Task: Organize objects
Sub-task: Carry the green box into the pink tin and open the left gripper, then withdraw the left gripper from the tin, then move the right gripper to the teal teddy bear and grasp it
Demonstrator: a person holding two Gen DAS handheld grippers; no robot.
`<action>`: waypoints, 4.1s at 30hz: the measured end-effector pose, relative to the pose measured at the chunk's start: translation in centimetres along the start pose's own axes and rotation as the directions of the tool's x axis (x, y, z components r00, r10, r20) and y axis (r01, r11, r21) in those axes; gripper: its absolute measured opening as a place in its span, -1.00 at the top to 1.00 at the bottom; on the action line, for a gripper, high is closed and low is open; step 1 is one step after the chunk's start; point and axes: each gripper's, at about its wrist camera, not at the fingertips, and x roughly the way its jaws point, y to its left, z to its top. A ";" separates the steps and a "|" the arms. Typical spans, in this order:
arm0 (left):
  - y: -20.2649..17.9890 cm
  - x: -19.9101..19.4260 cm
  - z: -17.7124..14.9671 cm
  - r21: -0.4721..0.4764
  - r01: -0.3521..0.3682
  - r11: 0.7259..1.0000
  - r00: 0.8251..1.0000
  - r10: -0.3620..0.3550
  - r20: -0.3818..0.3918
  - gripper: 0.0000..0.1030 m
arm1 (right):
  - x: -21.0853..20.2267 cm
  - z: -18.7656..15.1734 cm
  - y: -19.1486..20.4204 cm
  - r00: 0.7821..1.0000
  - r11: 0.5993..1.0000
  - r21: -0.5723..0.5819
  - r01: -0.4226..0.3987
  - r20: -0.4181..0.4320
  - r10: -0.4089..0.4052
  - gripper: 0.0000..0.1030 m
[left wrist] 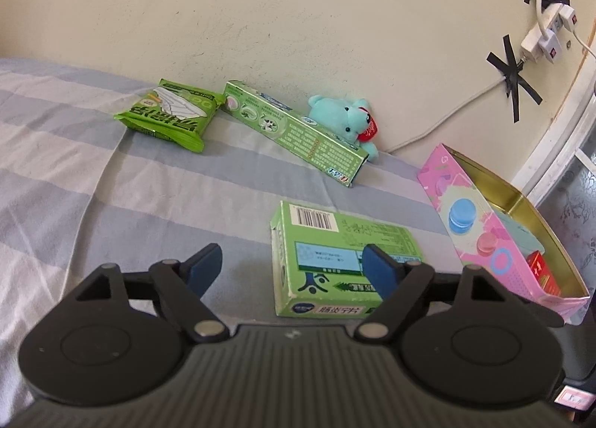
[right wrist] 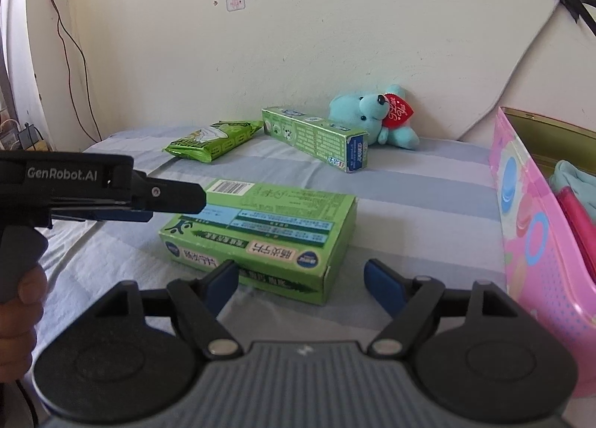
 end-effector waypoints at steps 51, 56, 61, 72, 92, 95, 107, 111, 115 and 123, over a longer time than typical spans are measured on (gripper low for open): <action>-31.1 10.1 -0.8 0.508 -0.057 0.860 0.992 -0.010 0.130 -0.51 | -11.7 -2.2 -22.2 0.869 0.891 0.334 0.309 0.281 -0.407 -0.42; -29.7 8.2 -0.8 0.488 -0.102 0.867 0.989 0.037 0.142 -0.51 | -11.7 -2.3 -21.9 0.852 0.881 0.329 0.339 0.289 -0.436 -0.43; -28.0 5.9 -1.5 0.473 -0.134 0.871 0.987 0.077 0.138 -0.51 | -12.2 -2.8 -23.0 0.847 0.853 0.421 0.309 0.287 -0.448 -0.42; -25.0 2.5 -2.9 0.475 -0.157 0.866 0.984 0.098 0.146 -0.51 | -16.0 -4.9 -20.2 0.855 0.832 0.539 0.133 0.362 -0.371 -0.42; -16.6 -0.8 -3.1 0.389 -0.231 0.892 0.969 0.172 0.179 -0.53 | -15.5 -2.9 -11.5 0.887 0.898 0.434 0.073 0.384 -0.257 -0.44; -15.1 -1.0 -2.8 0.361 -0.242 0.901 0.966 0.189 0.177 -0.53 | -15.0 -2.7 -10.3 0.894 0.905 0.419 0.073 0.375 -0.246 -0.51; -8.5 -0.6 -1.7 0.262 -0.311 0.913 0.946 0.273 0.172 -0.63 | -12.6 -1.2 -5.1 0.911 0.952 0.293 0.087 0.363 -0.195 -0.75; -5.5 -0.3 -0.7 0.228 -0.366 0.902 0.925 0.326 0.194 -0.63 | -10.7 -0.1 -3.1 0.933 0.970 0.230 0.082 0.325 -0.156 -0.75; -1.3 0.1 0.3 0.089 -0.371 0.924 0.922 0.356 0.151 -0.63 | -7.8 2.0 -1.5 0.956 0.984 0.171 0.043 0.281 -0.091 -0.75; 2.5 0.5 0.5 -0.087 -0.336 0.938 0.938 0.341 0.055 -0.63 | 2.2 9.4 -0.8 0.969 0.988 0.114 0.108 0.212 -0.130 -0.65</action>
